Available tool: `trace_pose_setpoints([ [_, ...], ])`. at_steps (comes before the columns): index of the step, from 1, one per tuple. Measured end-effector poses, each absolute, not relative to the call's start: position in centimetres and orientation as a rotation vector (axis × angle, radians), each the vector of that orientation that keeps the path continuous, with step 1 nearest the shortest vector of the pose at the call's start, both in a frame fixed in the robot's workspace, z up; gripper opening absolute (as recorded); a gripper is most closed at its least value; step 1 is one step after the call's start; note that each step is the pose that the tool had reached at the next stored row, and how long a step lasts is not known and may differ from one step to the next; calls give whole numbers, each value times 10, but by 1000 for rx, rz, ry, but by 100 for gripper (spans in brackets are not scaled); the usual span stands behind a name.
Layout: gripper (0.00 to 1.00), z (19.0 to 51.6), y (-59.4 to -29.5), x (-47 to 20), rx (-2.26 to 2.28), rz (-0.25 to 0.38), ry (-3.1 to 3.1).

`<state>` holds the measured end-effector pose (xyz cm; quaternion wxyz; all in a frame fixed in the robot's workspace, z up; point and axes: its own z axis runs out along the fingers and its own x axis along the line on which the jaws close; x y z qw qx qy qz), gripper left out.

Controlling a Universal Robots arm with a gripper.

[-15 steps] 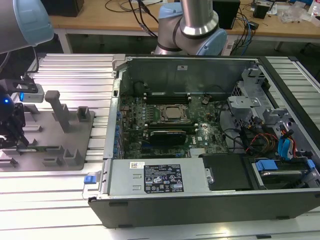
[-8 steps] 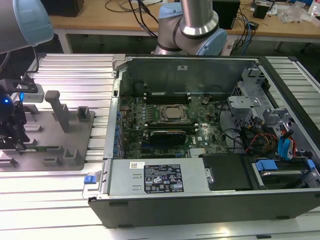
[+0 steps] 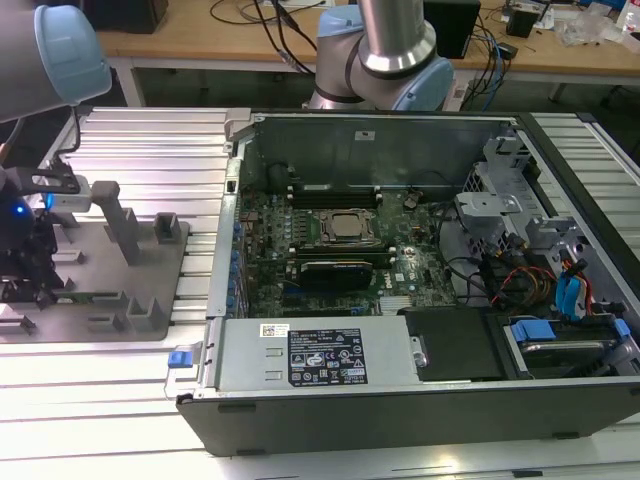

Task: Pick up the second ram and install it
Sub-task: 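Pick up the second ram and move it above second insertion slot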

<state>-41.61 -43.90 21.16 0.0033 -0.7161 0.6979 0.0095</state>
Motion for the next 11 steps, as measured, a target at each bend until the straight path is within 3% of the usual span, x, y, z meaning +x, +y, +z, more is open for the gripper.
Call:
trace_pose_setpoints([
  [7,28,207,-438,-417,-2245,29,2188],
  [9,19,207,-438,-417,-2245,29,2188],
  [11,19,207,-438,-417,-2245,29,2188],
])
